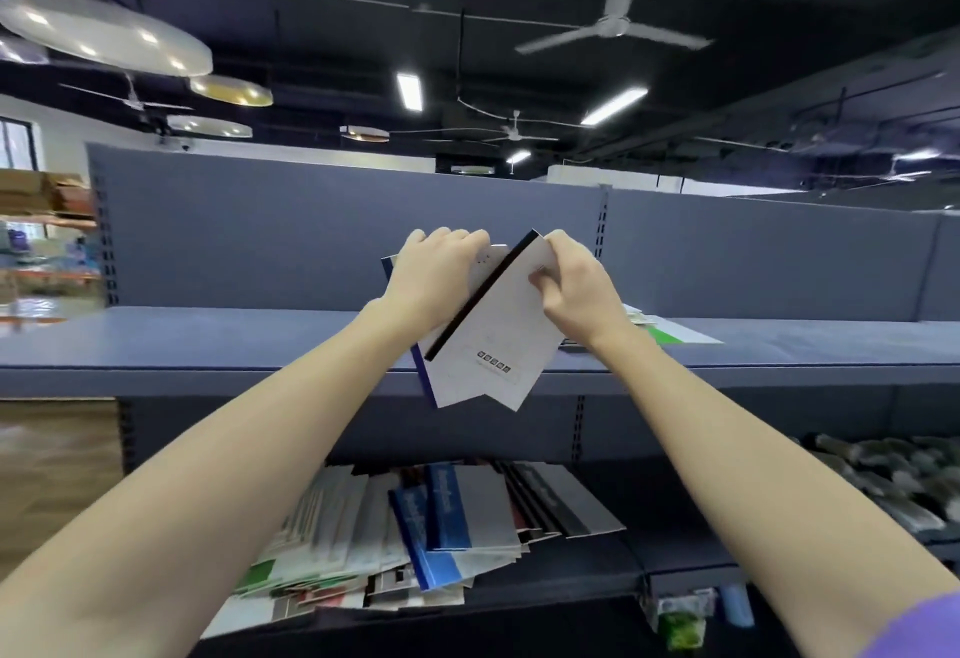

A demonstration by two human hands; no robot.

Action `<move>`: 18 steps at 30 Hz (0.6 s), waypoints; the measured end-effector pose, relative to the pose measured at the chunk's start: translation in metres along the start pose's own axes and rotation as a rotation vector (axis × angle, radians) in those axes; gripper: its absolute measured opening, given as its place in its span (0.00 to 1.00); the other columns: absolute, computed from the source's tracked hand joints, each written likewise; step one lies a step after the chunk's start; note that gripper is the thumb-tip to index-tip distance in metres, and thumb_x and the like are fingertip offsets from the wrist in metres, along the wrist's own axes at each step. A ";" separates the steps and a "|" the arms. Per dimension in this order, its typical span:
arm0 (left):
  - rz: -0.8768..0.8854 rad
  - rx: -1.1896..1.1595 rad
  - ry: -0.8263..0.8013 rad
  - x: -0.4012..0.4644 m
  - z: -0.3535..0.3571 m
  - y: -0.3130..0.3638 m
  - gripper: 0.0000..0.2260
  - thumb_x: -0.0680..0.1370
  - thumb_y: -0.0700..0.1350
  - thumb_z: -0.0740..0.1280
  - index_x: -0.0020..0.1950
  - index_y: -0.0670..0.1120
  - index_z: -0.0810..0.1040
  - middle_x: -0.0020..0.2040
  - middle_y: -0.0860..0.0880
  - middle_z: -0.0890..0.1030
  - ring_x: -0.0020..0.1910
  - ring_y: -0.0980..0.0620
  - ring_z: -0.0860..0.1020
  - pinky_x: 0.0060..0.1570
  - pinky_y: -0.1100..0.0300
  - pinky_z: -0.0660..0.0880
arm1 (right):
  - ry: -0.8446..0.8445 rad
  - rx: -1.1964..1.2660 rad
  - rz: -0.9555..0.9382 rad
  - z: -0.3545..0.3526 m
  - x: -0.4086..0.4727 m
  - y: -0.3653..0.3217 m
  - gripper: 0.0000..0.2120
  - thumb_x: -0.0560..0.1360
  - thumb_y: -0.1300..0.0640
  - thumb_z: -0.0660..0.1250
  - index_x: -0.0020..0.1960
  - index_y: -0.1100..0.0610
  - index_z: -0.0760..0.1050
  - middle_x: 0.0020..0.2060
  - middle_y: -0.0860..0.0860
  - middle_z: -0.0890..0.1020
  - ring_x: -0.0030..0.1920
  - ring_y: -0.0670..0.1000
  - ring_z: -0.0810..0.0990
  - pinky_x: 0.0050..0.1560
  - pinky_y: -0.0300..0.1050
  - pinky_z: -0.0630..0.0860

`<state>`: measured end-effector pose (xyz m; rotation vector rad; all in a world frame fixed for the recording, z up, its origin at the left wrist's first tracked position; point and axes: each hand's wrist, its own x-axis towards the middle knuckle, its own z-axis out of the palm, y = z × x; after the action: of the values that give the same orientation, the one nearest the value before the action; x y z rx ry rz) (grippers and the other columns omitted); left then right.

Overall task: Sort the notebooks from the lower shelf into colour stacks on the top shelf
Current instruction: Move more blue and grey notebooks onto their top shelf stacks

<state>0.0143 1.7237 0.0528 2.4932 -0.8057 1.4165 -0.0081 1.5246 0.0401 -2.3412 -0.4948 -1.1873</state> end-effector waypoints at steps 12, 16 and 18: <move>-0.145 0.113 0.427 0.026 -0.019 -0.048 0.16 0.64 0.26 0.62 0.46 0.41 0.78 0.34 0.45 0.80 0.31 0.42 0.71 0.37 0.56 0.65 | 0.262 -0.047 -0.109 0.054 0.035 -0.001 0.19 0.72 0.74 0.61 0.56 0.58 0.80 0.47 0.53 0.79 0.47 0.55 0.73 0.50 0.47 0.69; -0.306 0.080 0.258 0.012 0.009 -0.070 0.17 0.70 0.30 0.68 0.55 0.45 0.75 0.41 0.47 0.80 0.35 0.41 0.76 0.33 0.56 0.69 | -0.132 -0.227 -0.123 0.107 0.022 0.015 0.22 0.70 0.68 0.59 0.58 0.55 0.81 0.52 0.54 0.82 0.53 0.61 0.78 0.52 0.52 0.70; -0.361 0.052 0.212 0.007 0.023 -0.075 0.18 0.70 0.31 0.67 0.56 0.46 0.74 0.42 0.48 0.80 0.35 0.42 0.75 0.33 0.57 0.67 | -0.305 -0.239 -0.069 0.125 0.009 0.018 0.18 0.76 0.61 0.58 0.62 0.52 0.79 0.57 0.53 0.82 0.57 0.59 0.77 0.56 0.51 0.72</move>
<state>0.0739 1.7755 0.0551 2.3177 -0.2644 1.5438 0.0881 1.5795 -0.0216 -2.7518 -0.5655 -0.9672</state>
